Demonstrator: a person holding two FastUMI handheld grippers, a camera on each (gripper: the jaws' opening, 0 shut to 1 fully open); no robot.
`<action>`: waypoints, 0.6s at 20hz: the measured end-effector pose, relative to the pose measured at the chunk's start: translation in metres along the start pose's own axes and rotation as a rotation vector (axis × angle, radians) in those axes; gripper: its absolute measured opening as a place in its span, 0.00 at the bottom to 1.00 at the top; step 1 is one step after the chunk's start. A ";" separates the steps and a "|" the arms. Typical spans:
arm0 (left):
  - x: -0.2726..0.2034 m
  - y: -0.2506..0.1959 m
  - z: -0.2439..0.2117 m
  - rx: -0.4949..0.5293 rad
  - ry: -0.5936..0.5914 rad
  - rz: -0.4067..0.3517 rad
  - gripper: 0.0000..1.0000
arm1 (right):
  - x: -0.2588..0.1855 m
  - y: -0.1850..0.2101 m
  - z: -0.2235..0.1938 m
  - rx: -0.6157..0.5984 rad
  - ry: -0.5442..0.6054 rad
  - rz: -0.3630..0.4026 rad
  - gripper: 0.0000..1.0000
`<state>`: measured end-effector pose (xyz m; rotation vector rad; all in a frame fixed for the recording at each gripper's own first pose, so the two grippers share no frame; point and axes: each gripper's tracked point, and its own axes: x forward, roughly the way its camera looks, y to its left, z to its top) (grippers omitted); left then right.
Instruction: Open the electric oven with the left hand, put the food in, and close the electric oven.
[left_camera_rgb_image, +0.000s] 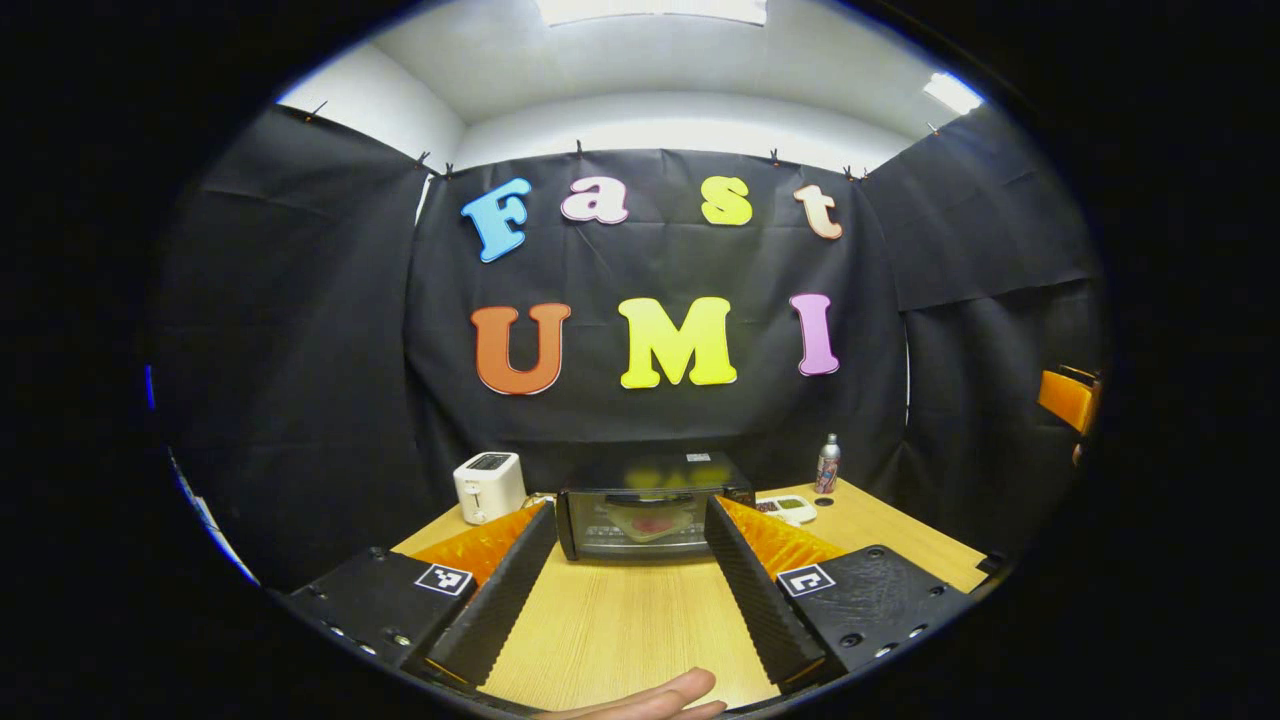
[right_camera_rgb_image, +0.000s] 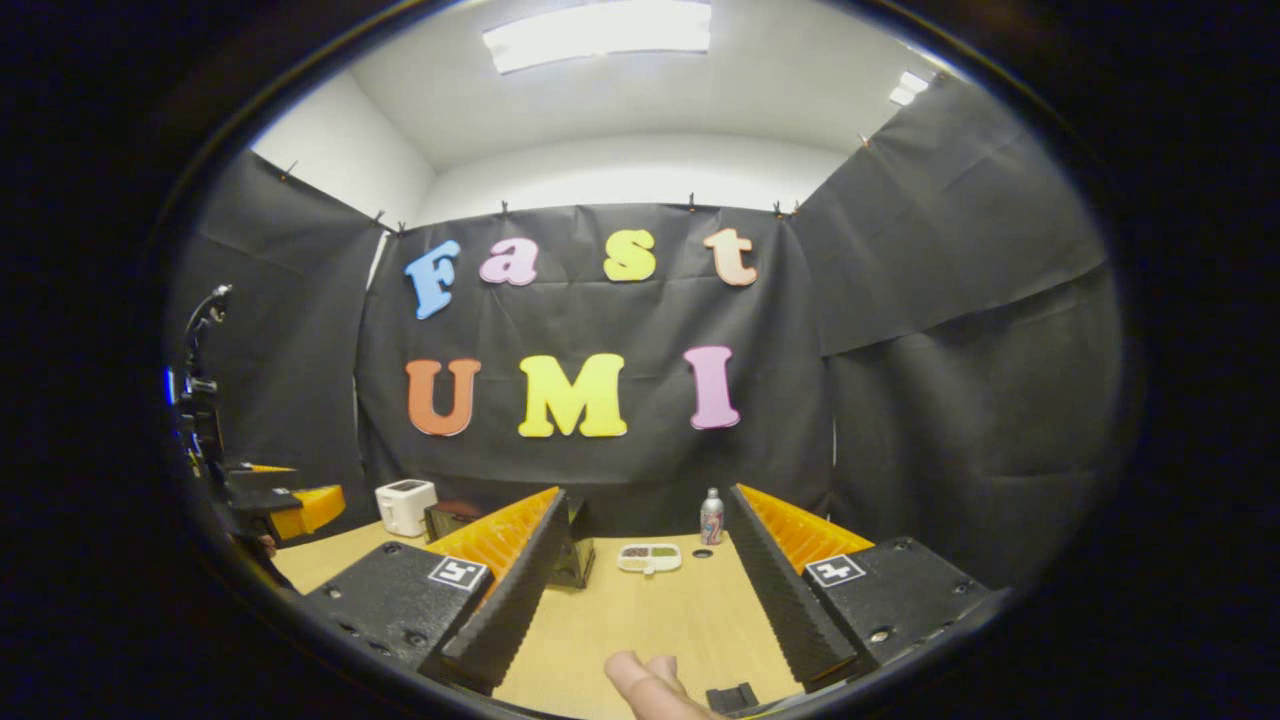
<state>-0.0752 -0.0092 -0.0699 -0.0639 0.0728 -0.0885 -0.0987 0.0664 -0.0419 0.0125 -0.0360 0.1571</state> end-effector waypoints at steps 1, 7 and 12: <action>-0.014 -0.012 -0.001 0.001 0.004 -0.022 0.95 | -0.003 0.002 0.000 0.004 -0.005 0.011 0.96; -0.045 -0.027 -0.005 0.048 -0.010 -0.026 0.96 | -0.020 -0.004 0.015 -0.042 -0.078 -0.048 0.96; -0.045 -0.031 -0.003 0.035 -0.028 -0.035 0.96 | -0.024 -0.001 0.012 -0.063 -0.063 -0.019 0.96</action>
